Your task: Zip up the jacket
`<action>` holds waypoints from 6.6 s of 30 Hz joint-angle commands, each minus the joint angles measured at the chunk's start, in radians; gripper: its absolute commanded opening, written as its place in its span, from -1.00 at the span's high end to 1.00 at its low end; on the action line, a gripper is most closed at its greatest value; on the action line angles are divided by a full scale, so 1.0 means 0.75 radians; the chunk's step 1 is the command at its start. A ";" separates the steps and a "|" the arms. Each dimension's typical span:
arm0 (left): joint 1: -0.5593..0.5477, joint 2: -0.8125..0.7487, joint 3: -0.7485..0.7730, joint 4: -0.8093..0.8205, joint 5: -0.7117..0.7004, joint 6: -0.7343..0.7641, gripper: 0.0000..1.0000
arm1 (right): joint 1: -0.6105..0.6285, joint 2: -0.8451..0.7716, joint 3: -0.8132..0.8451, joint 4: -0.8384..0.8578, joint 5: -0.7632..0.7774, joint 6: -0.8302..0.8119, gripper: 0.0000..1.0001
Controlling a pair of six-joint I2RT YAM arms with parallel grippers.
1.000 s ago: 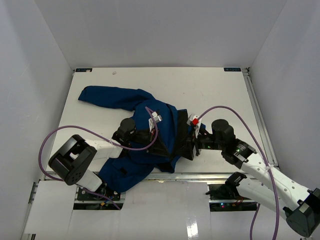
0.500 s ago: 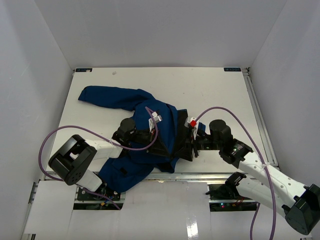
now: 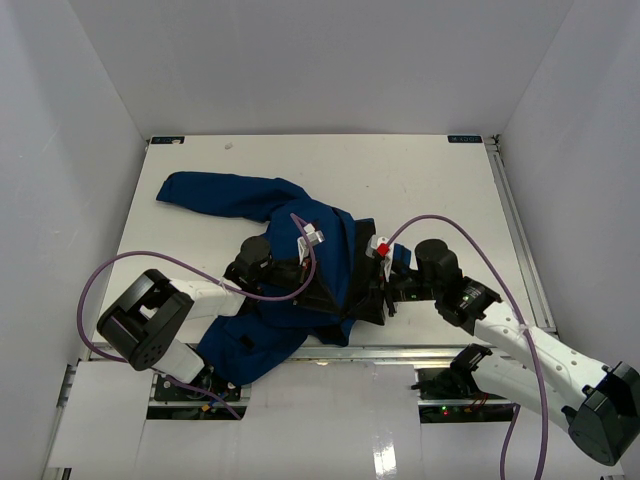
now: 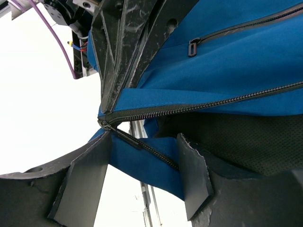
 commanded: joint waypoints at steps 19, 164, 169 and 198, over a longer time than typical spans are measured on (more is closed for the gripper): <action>-0.005 -0.063 0.020 0.033 0.034 0.014 1.00 | 0.003 -0.042 -0.014 0.054 -0.086 -0.003 0.47; -0.244 -0.608 0.289 -1.444 -1.000 0.649 0.01 | 0.077 0.023 0.184 0.117 0.272 0.053 0.85; -0.243 -0.606 0.258 -1.385 -0.881 0.621 0.64 | 0.077 0.042 0.186 0.120 0.258 0.045 0.84; -0.243 -0.715 0.200 -1.401 -0.817 0.621 1.00 | 0.075 0.164 0.350 0.016 0.418 -0.246 0.85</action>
